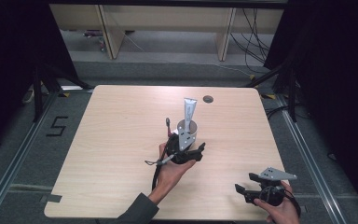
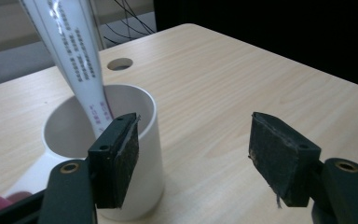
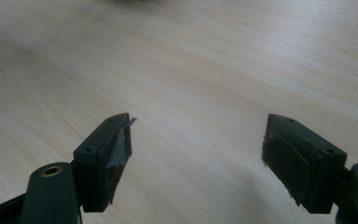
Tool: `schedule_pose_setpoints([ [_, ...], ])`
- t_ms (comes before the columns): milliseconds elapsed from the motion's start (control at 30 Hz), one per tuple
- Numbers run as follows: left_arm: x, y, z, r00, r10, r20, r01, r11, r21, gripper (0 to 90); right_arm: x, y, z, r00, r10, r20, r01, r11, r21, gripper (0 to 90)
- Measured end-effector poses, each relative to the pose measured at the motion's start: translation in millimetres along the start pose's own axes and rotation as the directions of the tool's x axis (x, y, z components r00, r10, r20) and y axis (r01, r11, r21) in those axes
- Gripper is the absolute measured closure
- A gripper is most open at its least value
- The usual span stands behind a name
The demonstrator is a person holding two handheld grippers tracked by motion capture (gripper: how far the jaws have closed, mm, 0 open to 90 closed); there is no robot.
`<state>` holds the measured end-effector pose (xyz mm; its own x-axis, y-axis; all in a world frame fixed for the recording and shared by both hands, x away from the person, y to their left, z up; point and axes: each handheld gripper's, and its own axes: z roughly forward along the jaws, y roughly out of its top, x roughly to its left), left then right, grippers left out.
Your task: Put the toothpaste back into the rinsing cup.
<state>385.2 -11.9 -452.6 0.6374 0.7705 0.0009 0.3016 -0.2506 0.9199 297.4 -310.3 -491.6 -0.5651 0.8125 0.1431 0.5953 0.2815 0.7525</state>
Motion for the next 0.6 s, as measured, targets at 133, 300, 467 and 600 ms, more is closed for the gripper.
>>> schedule_pose_setpoints([
  [133,-1.9,-2.6,-6.6,0.9997,0.003,0.022,-0.003,1.0000,0.006,32.5,-1.5,0.0,-0.4,0.9998,-0.019,0.001,0.019,1.000,-0.007,24.8],
  [300,-2.8,-6.3,-14.8,0.9988,0.004,0.048,-0.005,1.0000,0.008,30.3,0.8,-0.1,0.6,1.0000,-0.005,-0.004,0.005,1.000,-0.008,24.8],
  [467,3.2,-9.0,-21.9,0.9990,0.009,0.044,-0.010,0.9999,0.007,28.6,0.5,-0.2,0.3,1.0000,-0.003,-0.004,0.003,1.000,-0.009,24.8],
  [600,6.9,-12.6,-26.0,0.9986,0.009,0.052,-0.010,0.9998,0.015,26.1,-0.3,-0.5,0.8,1.0000,-0.008,-0.002,0.008,1.000,-0.009,24.8],
])
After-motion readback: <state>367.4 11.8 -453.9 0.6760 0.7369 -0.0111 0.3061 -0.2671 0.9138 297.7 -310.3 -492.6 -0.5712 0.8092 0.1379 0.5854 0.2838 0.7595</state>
